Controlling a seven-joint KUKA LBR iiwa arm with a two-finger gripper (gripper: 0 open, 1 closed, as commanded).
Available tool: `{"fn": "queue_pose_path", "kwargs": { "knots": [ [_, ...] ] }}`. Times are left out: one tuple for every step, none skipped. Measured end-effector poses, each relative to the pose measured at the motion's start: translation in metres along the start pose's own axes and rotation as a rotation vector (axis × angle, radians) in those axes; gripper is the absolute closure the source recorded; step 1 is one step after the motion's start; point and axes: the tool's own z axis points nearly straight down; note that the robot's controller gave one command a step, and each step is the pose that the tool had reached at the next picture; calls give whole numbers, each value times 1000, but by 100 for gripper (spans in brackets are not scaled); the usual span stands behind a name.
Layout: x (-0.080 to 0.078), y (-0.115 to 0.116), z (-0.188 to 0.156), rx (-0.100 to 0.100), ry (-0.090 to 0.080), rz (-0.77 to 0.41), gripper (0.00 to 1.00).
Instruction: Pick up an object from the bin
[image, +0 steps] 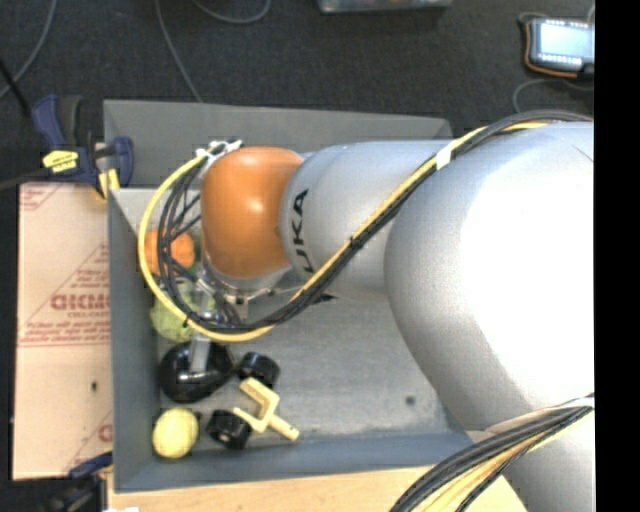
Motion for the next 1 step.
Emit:
{"fn": "queue_pose_path", "kwargs": {
  "knots": [
    [-3,18,3,-5,-10,79,0]
  ]
}}
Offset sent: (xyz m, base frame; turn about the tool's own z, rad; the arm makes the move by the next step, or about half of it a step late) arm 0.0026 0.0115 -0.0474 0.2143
